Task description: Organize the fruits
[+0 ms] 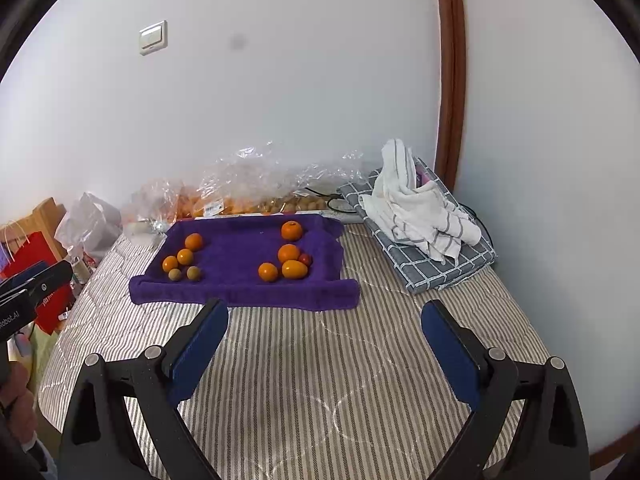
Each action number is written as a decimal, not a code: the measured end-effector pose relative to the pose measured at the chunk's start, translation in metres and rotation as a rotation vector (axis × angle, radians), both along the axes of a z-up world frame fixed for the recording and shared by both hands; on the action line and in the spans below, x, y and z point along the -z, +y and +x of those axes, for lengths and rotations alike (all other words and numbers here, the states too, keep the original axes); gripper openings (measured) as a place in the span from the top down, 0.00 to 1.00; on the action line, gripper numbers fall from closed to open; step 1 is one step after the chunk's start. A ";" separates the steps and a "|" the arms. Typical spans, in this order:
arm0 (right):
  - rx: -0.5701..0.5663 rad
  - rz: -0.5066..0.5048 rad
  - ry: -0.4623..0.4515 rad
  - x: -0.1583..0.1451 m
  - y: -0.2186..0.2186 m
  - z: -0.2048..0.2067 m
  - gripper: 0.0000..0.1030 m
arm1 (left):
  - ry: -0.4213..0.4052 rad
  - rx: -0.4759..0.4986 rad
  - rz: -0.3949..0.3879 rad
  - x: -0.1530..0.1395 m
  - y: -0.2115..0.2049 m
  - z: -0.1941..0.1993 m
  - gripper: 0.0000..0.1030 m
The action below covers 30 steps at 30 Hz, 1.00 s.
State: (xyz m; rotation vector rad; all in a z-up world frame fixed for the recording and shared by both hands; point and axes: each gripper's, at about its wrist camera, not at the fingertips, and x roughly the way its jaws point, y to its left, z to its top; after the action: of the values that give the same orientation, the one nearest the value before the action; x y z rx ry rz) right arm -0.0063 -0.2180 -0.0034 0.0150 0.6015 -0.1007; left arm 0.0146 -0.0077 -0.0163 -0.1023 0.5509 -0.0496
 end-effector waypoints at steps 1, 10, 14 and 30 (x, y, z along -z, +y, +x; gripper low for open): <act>0.000 0.000 0.001 0.000 0.001 0.000 0.06 | 0.000 -0.001 0.000 -0.001 0.000 0.000 0.29; -0.002 -0.003 0.000 0.000 0.002 0.000 0.06 | -0.002 -0.003 -0.001 -0.001 0.000 0.000 0.28; -0.001 -0.004 -0.003 0.000 0.004 -0.001 0.06 | -0.001 -0.004 -0.002 -0.001 0.000 0.000 0.28; -0.002 -0.001 -0.022 -0.003 0.004 -0.003 0.06 | -0.005 -0.005 0.001 -0.004 0.000 0.001 0.28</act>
State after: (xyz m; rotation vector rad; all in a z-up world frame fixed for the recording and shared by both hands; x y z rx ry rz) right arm -0.0098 -0.2139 -0.0001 0.0141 0.5799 -0.0985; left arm 0.0152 -0.0082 -0.0125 -0.1020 0.5452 -0.0450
